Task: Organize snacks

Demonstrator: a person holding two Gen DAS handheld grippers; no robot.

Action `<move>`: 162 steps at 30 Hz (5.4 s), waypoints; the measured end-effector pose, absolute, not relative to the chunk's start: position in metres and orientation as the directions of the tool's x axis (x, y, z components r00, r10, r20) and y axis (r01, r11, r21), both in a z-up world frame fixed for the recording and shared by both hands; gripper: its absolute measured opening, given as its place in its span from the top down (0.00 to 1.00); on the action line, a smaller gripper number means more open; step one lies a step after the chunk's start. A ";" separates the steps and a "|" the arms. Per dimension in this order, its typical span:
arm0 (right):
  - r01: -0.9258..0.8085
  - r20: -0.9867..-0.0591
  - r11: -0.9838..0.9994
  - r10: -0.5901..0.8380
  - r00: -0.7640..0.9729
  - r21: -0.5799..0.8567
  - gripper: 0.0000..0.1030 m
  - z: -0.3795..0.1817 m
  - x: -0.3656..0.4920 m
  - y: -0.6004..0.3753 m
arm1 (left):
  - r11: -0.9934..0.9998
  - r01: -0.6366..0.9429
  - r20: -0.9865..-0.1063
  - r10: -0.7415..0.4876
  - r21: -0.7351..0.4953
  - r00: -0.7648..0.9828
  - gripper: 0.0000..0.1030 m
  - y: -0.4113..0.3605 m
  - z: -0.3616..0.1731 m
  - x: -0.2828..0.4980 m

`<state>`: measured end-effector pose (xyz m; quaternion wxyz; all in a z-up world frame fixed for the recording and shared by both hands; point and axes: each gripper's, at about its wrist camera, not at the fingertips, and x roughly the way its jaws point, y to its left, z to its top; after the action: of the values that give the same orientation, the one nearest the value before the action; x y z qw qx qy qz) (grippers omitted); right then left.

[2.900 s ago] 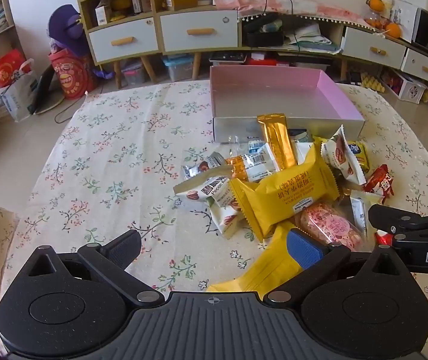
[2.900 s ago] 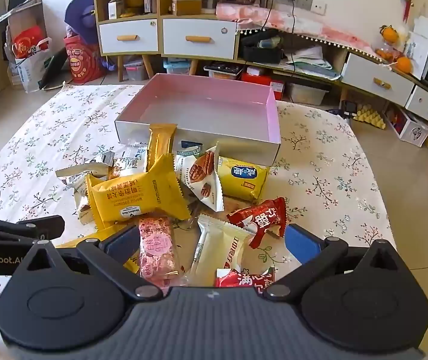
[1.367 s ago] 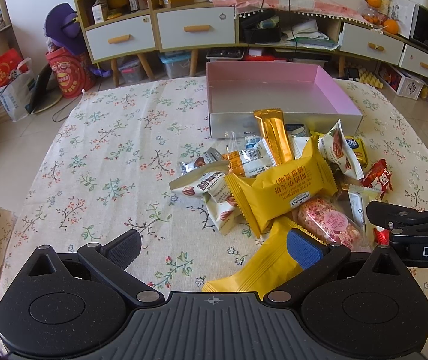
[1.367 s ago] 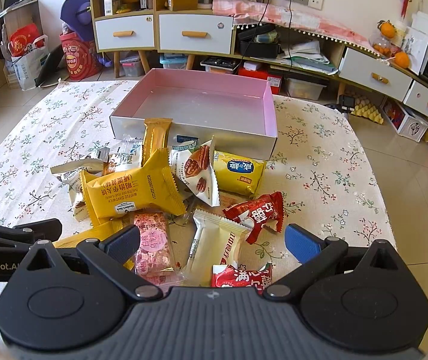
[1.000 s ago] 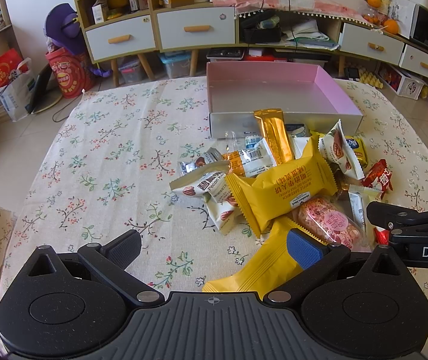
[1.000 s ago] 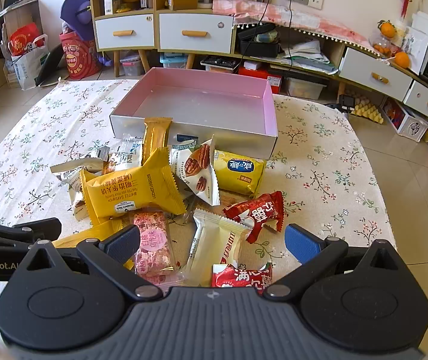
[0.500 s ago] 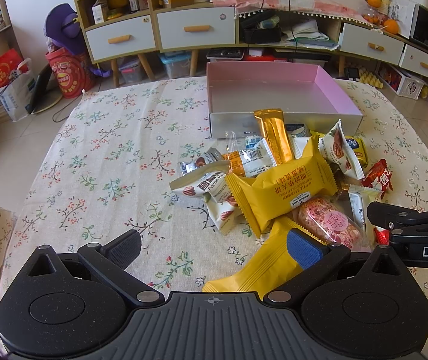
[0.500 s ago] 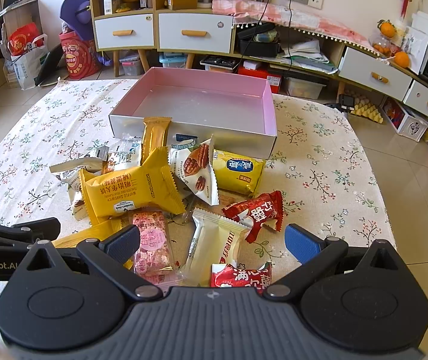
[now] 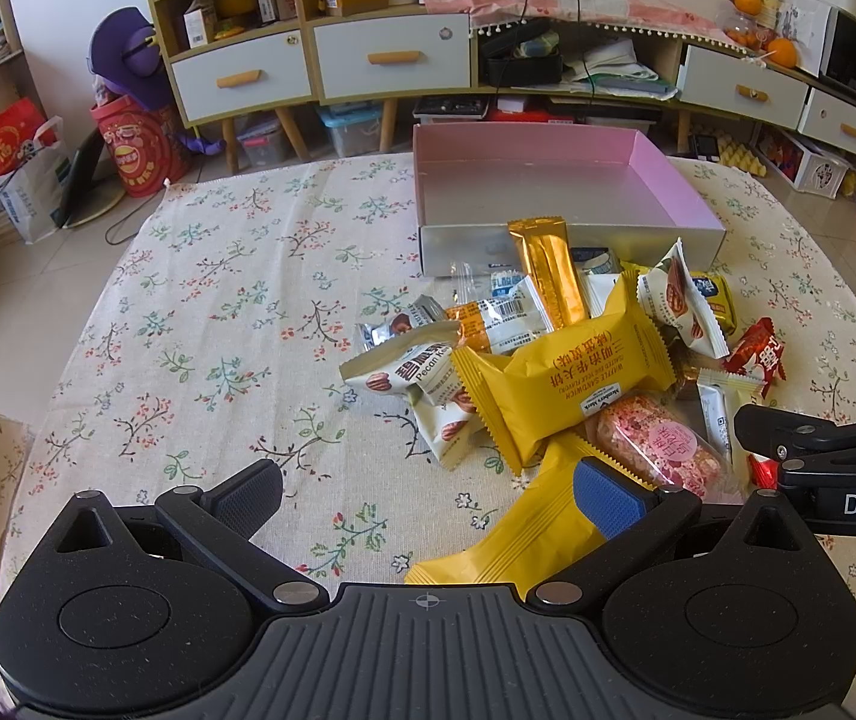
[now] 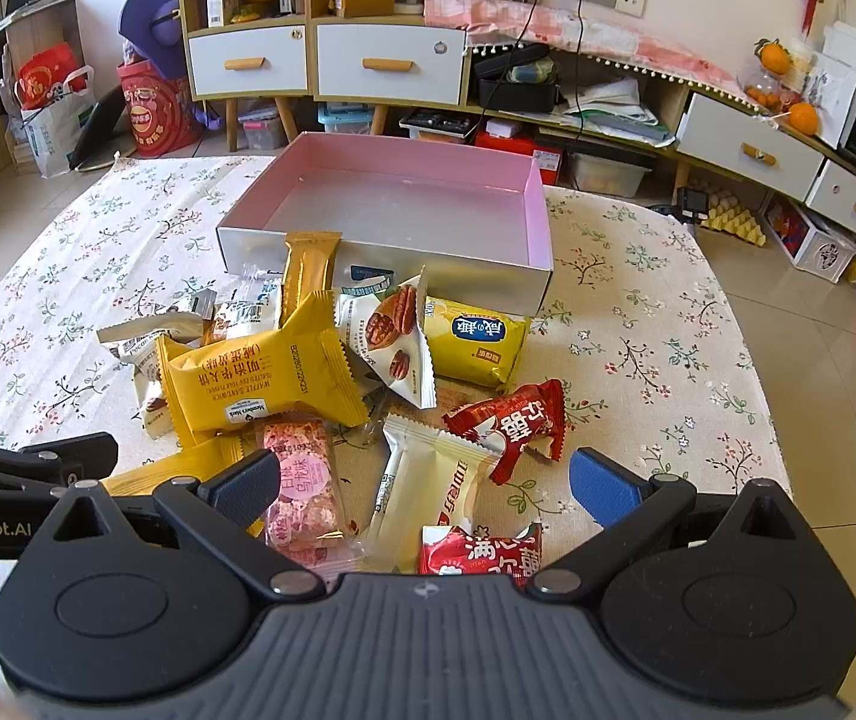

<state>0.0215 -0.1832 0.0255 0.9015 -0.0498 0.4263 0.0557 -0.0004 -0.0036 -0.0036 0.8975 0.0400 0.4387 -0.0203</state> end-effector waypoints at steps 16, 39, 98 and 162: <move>-0.281 -0.770 0.960 0.188 0.610 0.011 0.00 0.026 0.034 -0.210 | 0.960 0.271 -0.821 -0.207 -0.066 0.531 0.01 0.004 -0.013 0.010; -0.377 -0.842 0.894 0.386 0.378 0.241 0.48 -0.005 0.055 -0.191 | 0.860 0.500 -0.863 -0.327 -0.102 0.386 0.48 -0.014 -0.050 0.018; -0.269 -0.764 0.930 0.360 0.536 0.249 0.72 0.046 0.084 -0.217 | 0.931 0.331 -0.772 -0.322 -0.154 0.547 0.65 -0.009 0.038 0.058; -0.156 -0.699 0.970 0.244 0.673 0.188 0.10 0.044 0.177 -0.236 | 0.982 0.189 -0.721 -0.146 -0.022 0.677 0.08 -0.024 0.006 0.177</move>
<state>0.1773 -0.2357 0.0444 0.9128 0.0560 0.3894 0.1095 0.1772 -0.0237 0.0060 0.9152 0.0272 0.3914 -0.0917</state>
